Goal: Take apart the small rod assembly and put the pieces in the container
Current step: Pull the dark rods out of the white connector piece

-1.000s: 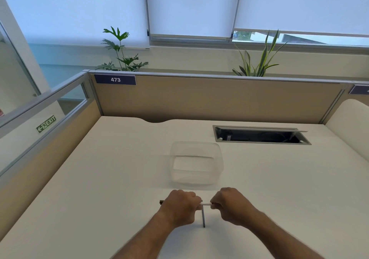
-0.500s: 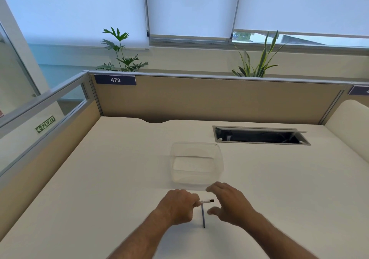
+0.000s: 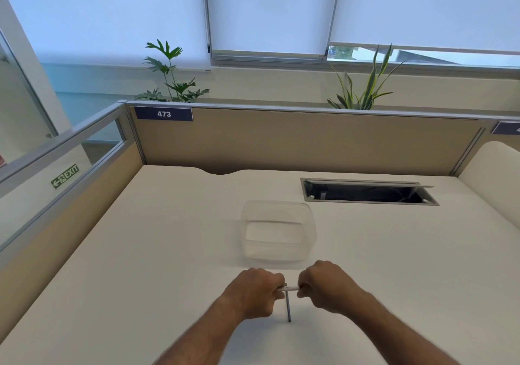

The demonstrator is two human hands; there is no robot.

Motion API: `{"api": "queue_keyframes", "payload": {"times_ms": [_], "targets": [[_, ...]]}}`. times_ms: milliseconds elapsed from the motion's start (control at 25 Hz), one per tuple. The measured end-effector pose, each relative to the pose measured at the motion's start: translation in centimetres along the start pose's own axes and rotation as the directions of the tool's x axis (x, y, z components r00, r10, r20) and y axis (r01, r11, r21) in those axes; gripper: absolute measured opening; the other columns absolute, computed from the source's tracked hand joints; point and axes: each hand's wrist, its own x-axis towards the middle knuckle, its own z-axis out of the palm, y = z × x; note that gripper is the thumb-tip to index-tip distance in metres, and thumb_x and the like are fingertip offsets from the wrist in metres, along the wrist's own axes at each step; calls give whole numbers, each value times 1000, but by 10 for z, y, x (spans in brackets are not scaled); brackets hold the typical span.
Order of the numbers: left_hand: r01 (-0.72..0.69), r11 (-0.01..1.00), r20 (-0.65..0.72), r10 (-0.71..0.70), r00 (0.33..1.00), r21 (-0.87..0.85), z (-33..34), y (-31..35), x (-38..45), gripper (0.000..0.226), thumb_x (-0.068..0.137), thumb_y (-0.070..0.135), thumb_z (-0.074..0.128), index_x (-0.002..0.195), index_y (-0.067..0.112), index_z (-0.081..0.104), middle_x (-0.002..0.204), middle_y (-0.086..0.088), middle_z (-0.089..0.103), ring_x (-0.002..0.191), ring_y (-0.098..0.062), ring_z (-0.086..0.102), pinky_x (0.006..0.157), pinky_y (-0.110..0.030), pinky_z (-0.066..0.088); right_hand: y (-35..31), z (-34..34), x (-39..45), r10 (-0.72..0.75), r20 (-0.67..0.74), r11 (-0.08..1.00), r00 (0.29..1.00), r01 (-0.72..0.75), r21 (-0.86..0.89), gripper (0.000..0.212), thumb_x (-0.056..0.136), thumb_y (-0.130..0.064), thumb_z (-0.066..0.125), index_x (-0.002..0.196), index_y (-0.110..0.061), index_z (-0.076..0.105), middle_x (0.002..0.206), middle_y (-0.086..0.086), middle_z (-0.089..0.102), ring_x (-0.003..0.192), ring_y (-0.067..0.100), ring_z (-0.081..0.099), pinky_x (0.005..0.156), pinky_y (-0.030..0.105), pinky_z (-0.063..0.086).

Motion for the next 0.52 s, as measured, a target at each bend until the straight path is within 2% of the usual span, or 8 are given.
{"api": "queue_keyframes", "payload": {"times_ms": [80,200,240,320,360,400,440,520], "targets": [[-15,1000,15,15,1000,26,0,0,0,20,97,31,51,104,16,63,94,-9,71,80,-32,60,66,-36,44,-2,-1,-1,32,-53,999,998,-32,6,14,81,-34,72,88,-22,69,87,3,72,77,24,62,60,28,39],[-26,999,22,25,999,45,-3,1,1,22,98,29,48,98,14,63,89,-10,69,76,-32,58,67,-38,48,-4,-1,-3,77,-110,995,991,-70,67,31,75,-37,78,81,-25,50,88,-4,68,72,20,56,56,29,37],[-31,998,21,30,999,55,-5,2,2,23,98,29,47,97,14,64,88,-10,69,75,-31,59,67,-39,49,-4,-1,-5,78,-106,992,991,-67,110,36,74,-40,78,88,-26,48,94,-7,67,77,19,57,59,29,40],[-32,997,20,30,999,72,-6,1,3,23,98,30,47,99,14,64,88,-10,69,77,-32,60,68,-39,50,-3,-3,-8,56,-19,983,998,-51,177,48,77,-45,76,115,-28,50,112,-10,63,96,18,60,75,29,47],[-28,996,21,27,999,80,-7,0,3,24,98,30,47,99,14,64,89,-10,69,78,-32,60,68,-39,49,-3,-5,-8,26,37,983,999,-33,178,48,82,-47,70,122,-28,51,117,-9,63,102,18,59,82,31,48],[-26,996,23,24,999,88,-7,-1,2,24,98,31,47,99,14,64,90,-10,69,79,-32,60,68,-39,49,-3,-7,-9,-7,82,986,997,-6,166,39,88,-47,62,120,-27,55,117,-6,65,102,20,59,83,33,49],[-25,995,25,23,999,95,-7,-1,2,24,98,32,46,99,15,63,91,-10,69,79,-33,59,67,-39,48,-3,-9,-9,-41,109,987,993,23,159,29,94,-45,54,113,-24,59,111,-1,67,98,22,59,82,37,50],[-32,994,29,29,999,100,-6,-2,1,23,98,32,45,98,16,62,91,-8,68,78,-32,59,67,-40,49,-3,-11,-9,-78,126,985,989,57,165,25,100,-35,44,98,-18,62,99,7,69,86,25,57,76,40,48]]}}
